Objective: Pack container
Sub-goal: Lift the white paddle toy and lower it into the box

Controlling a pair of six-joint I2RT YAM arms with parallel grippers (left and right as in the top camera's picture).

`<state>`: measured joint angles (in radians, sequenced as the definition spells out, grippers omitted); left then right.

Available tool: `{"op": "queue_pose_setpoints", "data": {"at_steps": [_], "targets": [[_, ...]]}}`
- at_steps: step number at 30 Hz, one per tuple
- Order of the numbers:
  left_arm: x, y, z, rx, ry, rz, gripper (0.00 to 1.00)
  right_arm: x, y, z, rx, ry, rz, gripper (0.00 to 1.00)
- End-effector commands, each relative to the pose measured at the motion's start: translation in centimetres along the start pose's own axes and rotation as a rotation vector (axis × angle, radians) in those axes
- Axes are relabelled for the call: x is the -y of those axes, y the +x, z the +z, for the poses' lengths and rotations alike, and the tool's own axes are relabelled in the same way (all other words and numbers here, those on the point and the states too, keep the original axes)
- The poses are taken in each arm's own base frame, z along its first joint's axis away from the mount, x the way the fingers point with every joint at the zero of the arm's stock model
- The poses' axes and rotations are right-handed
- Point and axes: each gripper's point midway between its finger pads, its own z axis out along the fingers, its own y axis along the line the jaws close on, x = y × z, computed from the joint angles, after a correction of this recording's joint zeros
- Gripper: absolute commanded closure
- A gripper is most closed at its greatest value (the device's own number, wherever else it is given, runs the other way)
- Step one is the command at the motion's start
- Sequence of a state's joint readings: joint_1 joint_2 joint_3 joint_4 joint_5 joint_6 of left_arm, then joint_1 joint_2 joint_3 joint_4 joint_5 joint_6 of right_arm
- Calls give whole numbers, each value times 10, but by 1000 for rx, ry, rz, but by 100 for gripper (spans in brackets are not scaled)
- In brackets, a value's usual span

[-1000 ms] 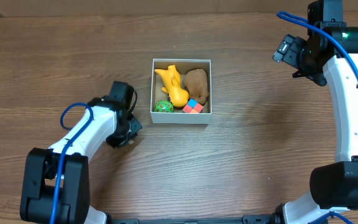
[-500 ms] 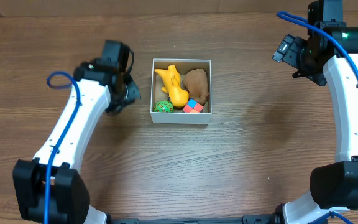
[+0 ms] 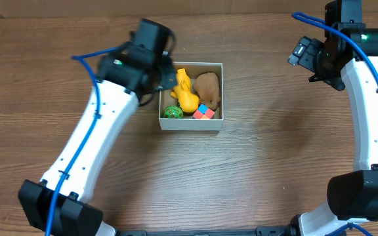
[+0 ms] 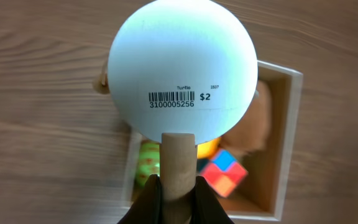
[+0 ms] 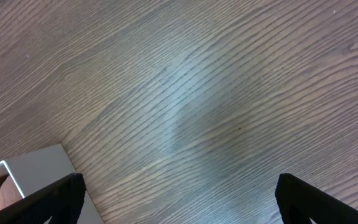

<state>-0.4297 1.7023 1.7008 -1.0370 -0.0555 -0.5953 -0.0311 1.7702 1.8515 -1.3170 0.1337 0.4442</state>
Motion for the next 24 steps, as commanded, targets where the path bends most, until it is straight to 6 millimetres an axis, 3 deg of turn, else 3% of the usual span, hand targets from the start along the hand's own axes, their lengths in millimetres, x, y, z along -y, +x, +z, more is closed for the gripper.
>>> {"op": "queue_pose_setpoints", "data": {"at_steps": [1, 9, 21, 24], "targets": [[36, 5, -6, 32, 62, 85, 89, -2, -3, -4, 14, -9, 1, 0], [51, 11, 8, 32, 60, 95, 91, -2, -3, -4, 14, -9, 1, 0], [48, 30, 83, -74, -18, 98, 91, -2, -3, -4, 14, -9, 1, 0], [45, 35, 94, -98, -36, 101, 91, -2, -3, -4, 14, -9, 1, 0]]}}
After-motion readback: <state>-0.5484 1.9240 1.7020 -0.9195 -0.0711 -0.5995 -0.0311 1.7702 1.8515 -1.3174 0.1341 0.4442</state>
